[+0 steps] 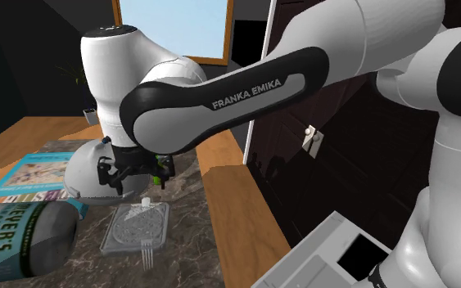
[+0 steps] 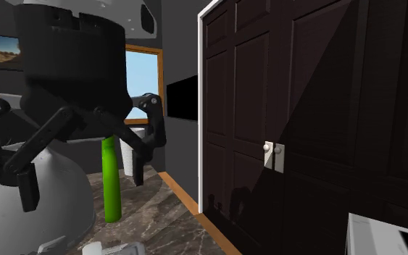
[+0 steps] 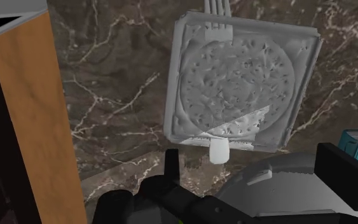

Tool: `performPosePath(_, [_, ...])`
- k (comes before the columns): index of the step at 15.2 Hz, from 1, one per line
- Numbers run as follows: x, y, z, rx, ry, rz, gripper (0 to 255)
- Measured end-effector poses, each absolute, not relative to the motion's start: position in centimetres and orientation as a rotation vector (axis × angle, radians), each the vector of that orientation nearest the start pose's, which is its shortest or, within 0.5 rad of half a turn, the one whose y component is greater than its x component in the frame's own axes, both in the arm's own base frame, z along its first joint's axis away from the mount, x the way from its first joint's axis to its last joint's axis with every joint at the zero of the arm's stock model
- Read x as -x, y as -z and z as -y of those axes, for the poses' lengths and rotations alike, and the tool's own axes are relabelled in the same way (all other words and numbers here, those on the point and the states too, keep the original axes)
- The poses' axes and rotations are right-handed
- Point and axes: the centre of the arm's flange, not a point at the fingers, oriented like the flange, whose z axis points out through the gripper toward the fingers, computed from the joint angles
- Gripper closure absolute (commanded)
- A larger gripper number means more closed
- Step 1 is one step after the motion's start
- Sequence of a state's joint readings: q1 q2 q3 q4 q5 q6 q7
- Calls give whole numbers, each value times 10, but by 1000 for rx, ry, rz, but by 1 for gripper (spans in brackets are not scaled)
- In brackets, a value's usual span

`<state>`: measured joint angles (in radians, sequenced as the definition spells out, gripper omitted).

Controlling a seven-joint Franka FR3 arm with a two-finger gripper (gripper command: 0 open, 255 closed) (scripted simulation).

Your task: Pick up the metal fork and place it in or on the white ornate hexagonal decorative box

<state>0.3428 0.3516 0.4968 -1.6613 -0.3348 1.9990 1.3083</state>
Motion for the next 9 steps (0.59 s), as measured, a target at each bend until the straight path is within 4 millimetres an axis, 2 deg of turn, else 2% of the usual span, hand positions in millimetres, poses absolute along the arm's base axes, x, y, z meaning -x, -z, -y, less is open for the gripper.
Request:
performPosePath(2, [-471, -451, -449, 3118, 226, -571, 0])
performPosePath(3, [-471, -456, -451, 3118, 226, -571, 0])
performPosePath(9, [-470, -460, -452, 3119, 224, -571, 0])
